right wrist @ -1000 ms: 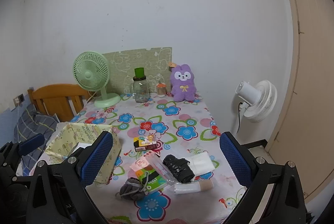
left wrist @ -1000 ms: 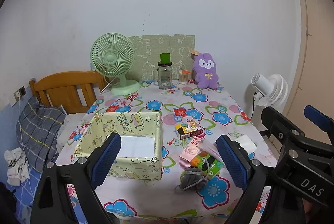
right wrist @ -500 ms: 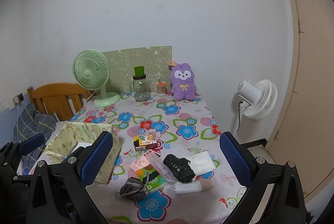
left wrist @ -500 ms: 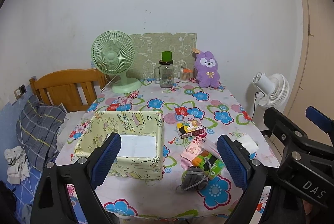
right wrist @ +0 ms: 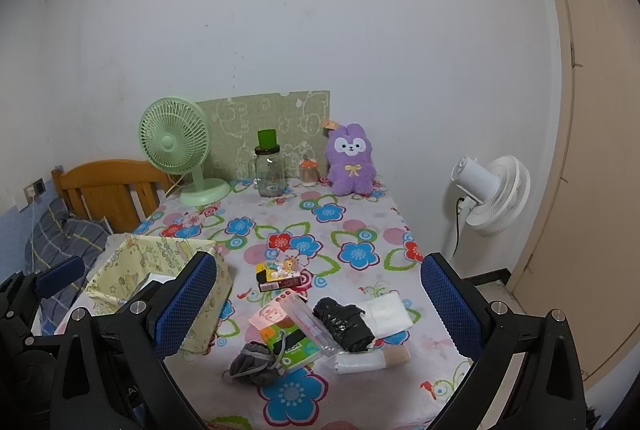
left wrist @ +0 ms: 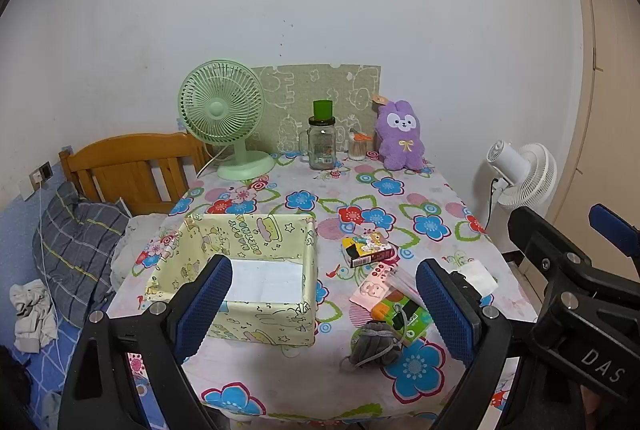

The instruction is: Organize soft objects

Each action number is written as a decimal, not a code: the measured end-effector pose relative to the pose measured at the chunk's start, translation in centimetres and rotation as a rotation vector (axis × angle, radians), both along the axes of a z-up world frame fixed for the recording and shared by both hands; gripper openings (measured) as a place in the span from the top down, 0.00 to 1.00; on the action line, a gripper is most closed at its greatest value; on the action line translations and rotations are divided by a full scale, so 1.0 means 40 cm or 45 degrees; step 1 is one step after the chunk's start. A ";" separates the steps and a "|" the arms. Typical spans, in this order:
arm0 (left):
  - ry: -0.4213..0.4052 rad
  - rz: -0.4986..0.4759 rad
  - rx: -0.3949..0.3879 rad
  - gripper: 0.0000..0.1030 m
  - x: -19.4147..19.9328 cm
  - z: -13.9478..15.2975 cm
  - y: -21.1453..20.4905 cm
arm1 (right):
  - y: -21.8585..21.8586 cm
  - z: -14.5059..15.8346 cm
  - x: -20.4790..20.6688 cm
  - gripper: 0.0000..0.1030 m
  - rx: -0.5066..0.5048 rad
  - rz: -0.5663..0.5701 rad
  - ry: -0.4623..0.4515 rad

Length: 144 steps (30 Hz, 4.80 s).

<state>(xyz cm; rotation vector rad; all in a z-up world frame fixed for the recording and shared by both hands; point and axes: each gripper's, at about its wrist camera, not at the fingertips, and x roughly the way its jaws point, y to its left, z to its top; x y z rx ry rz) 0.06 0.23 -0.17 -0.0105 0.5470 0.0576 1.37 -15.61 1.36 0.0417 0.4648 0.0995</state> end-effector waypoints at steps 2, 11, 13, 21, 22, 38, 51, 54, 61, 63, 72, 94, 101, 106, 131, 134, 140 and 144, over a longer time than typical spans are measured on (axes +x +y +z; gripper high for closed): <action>-0.001 0.000 0.000 0.08 -0.001 0.000 0.002 | 0.004 0.001 -0.006 0.00 -0.001 -0.001 -0.004; 0.004 0.005 -0.005 0.08 -0.002 -0.001 0.006 | 0.005 0.002 -0.007 0.00 -0.002 0.004 -0.004; 0.003 0.006 -0.003 0.08 -0.002 0.000 0.006 | 0.006 0.003 -0.008 0.00 -0.003 0.004 -0.005; 0.000 0.006 -0.004 0.08 -0.003 -0.002 0.009 | 0.006 0.003 -0.009 0.00 -0.007 0.003 -0.007; 0.000 0.006 -0.004 0.08 -0.003 -0.002 0.008 | 0.006 0.003 -0.009 0.00 -0.006 0.004 -0.007; 0.005 0.005 -0.006 0.08 -0.002 -0.007 0.004 | 0.003 0.002 -0.004 0.00 -0.010 0.013 0.001; -0.001 0.006 -0.005 0.08 0.006 -0.017 -0.006 | 0.004 -0.006 0.000 0.00 -0.017 0.020 -0.001; 0.007 -0.003 -0.009 0.09 0.013 -0.030 -0.014 | 0.008 -0.015 0.006 0.00 -0.030 0.027 0.004; 0.043 -0.015 -0.034 0.12 0.035 -0.074 -0.039 | 0.004 -0.055 0.028 0.00 -0.034 0.048 0.020; 0.056 -0.017 -0.029 0.12 0.043 -0.093 -0.048 | 0.003 -0.071 0.036 0.02 -0.036 0.059 0.031; 0.148 -0.035 -0.036 0.13 0.080 -0.186 -0.077 | -0.014 -0.167 0.081 0.07 -0.031 0.092 0.108; 0.376 -0.062 -0.019 0.20 0.167 -0.362 -0.101 | 0.002 -0.355 0.179 0.13 -0.065 0.135 0.297; 0.453 -0.105 -0.042 0.48 0.183 -0.399 -0.108 | 0.011 -0.384 0.192 0.13 -0.084 0.141 0.337; 0.455 -0.118 -0.025 0.55 0.184 -0.394 -0.114 | 0.008 -0.381 0.200 0.13 -0.080 0.136 0.333; 0.423 -0.135 0.039 0.57 0.266 -0.354 -0.177 | -0.060 -0.418 0.325 0.37 0.042 0.140 0.489; 0.426 -0.139 0.043 0.57 0.269 -0.356 -0.180 | -0.063 -0.436 0.334 0.49 0.109 0.163 0.556; 0.428 -0.146 0.050 0.57 0.268 -0.346 -0.185 | -0.060 -0.411 0.323 0.55 0.062 0.140 0.510; 0.411 -0.153 0.045 0.58 0.262 -0.326 -0.186 | -0.063 -0.379 0.312 0.55 0.047 0.127 0.464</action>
